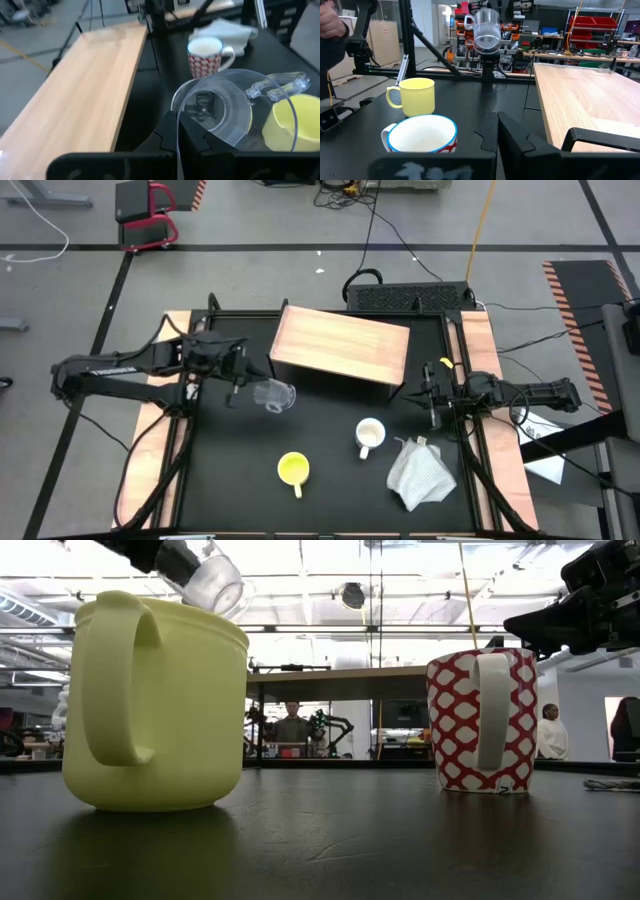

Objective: Stack small to large cups/mugs on shelf
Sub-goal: Put the transparent mug on the shelf

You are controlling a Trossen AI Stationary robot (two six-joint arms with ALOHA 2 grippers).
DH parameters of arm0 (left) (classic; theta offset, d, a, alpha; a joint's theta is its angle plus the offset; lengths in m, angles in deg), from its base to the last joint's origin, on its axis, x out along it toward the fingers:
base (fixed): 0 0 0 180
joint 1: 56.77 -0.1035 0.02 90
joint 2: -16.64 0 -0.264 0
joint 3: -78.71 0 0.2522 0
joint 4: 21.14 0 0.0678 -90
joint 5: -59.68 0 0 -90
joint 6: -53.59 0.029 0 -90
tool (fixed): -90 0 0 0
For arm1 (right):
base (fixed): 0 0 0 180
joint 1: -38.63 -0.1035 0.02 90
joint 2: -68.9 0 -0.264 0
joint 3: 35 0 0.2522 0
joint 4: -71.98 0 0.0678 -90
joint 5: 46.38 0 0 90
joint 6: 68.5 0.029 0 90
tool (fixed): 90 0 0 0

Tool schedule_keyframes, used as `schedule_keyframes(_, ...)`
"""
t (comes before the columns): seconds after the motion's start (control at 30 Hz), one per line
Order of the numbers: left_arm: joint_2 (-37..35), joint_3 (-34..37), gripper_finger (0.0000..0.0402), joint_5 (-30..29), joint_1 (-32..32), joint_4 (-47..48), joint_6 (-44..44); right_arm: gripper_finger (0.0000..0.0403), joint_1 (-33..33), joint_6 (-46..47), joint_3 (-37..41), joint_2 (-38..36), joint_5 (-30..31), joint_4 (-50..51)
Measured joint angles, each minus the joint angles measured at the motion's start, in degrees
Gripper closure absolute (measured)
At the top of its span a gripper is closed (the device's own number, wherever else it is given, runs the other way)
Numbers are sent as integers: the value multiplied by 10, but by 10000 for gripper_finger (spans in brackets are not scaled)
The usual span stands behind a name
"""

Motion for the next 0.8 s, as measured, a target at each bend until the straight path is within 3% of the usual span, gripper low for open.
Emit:
schedule_keyframes(0.4, -8, 93, 402, 15, 17, -126, -9, 403, 0, 15, 0, 0, 0, 0)
schedule_keyframes(0.8, -13, 104, 402, 4, 18, -137, -8, 403, 0, 15, 0, 0, 0, 1)
